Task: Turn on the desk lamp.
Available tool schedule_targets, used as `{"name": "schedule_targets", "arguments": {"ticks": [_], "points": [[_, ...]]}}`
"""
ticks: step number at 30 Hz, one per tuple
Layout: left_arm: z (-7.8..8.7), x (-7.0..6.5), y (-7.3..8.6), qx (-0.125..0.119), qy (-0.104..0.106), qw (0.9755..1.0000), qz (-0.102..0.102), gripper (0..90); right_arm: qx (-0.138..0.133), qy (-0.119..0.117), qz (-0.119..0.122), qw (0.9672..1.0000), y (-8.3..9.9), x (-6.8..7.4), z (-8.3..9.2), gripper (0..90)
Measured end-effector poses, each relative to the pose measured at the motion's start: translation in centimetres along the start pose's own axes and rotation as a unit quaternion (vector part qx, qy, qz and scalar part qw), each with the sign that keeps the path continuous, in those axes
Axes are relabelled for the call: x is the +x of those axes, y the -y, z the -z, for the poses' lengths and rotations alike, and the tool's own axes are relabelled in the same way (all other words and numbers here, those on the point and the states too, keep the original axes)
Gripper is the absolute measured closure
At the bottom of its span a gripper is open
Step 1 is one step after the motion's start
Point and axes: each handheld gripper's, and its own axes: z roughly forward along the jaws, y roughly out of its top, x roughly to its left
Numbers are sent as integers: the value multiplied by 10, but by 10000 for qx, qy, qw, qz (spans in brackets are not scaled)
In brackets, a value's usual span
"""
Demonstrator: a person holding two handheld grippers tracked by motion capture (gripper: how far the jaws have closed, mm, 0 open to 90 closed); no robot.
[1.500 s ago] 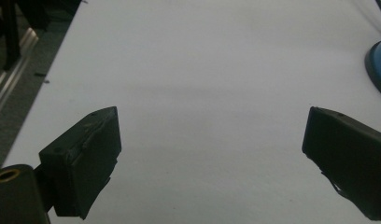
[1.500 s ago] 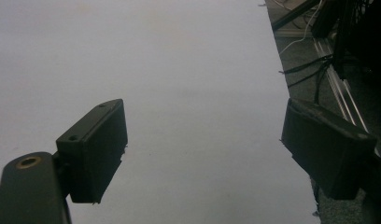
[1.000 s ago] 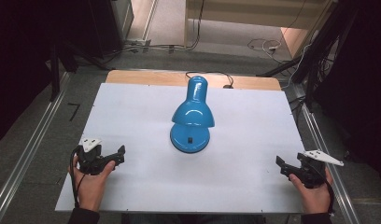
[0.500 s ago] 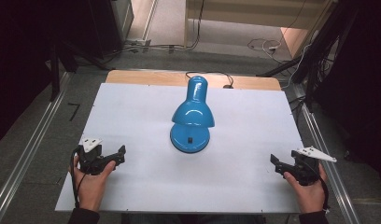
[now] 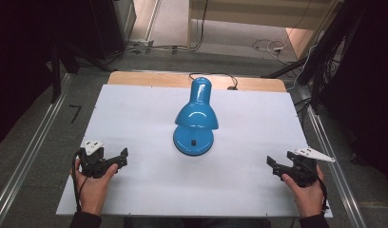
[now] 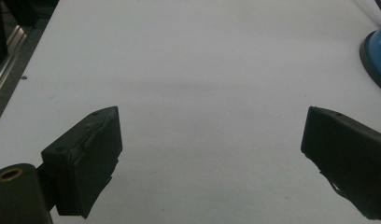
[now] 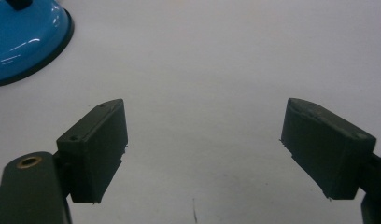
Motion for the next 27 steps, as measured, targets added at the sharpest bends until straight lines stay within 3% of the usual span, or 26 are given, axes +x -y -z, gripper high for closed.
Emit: {"name": "schedule_targets", "arguments": {"ticks": [16, 18, 20, 23, 27], "points": [[0, -1, 0, -1, 61, 10000, 24, 55, -19, -292, 169, 9994, -9, 26, -9, 138], [-3, 0, 1, 51, 85, 9999, 72, 57, -44, -509, -14, 9987, -12, 29, -12, 140], [-5, 1, 2, 80, 72, 9999, 97, 60, -44, -514, 39, 9987, -13, 32, -14, 140], [-3, 2, 2, 25, 79, 9999, 120, 60, -29, -479, 360, 9982, -14, 42, -15, 140], [-4, 2, 2, 30, 98, 9998, 151, 60, -55, -598, 390, 9974, -16, 48, -16, 140]]}}
